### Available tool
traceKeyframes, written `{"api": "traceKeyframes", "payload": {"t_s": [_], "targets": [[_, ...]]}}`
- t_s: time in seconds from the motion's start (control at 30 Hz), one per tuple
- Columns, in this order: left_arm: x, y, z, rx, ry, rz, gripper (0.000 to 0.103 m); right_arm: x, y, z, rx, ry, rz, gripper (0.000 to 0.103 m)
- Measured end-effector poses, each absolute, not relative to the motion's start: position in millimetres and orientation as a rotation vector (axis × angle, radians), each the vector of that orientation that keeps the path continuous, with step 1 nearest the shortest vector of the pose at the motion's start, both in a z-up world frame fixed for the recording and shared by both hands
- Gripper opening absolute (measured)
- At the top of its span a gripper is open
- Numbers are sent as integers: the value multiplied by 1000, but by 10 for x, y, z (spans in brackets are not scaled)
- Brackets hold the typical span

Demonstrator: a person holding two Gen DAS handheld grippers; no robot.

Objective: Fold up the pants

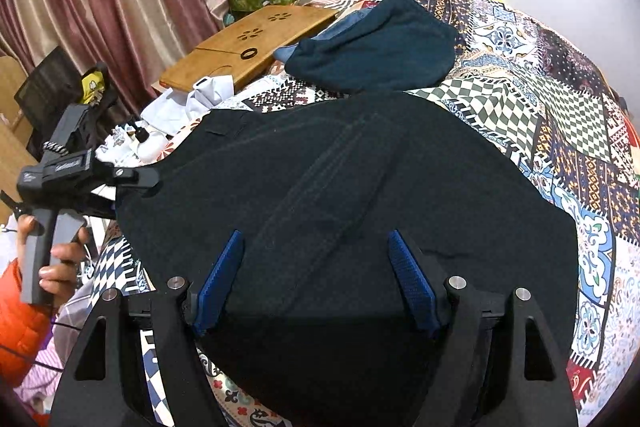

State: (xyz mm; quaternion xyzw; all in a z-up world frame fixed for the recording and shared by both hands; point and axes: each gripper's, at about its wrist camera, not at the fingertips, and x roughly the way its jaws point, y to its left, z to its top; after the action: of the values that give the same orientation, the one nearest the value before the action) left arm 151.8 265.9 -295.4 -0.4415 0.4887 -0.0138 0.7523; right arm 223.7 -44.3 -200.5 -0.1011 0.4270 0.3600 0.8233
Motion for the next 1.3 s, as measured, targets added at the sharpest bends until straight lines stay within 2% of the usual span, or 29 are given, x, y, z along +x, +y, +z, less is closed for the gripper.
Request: {"api": "traceKeyframes", "payload": {"t_s": [0.07,0.17,0.33,0.57,0.87,1.03,1.3], "targets": [[1566,2682,-2932,-902,1084,45,67,2243,-453,-1999,-207,909,767,73],[1604,2730,-2896,-856,1075,105,40,2248,-495,-1967,-173,912,771,73],[1663,2652,-2563,-655,1004,184,26,2212,-700,-1797,-103,886,758,72],[1813,2301,-1764,-310,833,244,19,2229,-1299,-1603,-45,837,635,72],[1973,1475,-699,-149,587,72,17,2229,-2098,-1822,20,901,470,72],[2182,911,-492,-120,569,-54,15,2203,-2306,-2069,26,961,479,72],[2476,53,-551,-185,637,-275,14,2185,-2400,-2245,72,999,537,72]]}}
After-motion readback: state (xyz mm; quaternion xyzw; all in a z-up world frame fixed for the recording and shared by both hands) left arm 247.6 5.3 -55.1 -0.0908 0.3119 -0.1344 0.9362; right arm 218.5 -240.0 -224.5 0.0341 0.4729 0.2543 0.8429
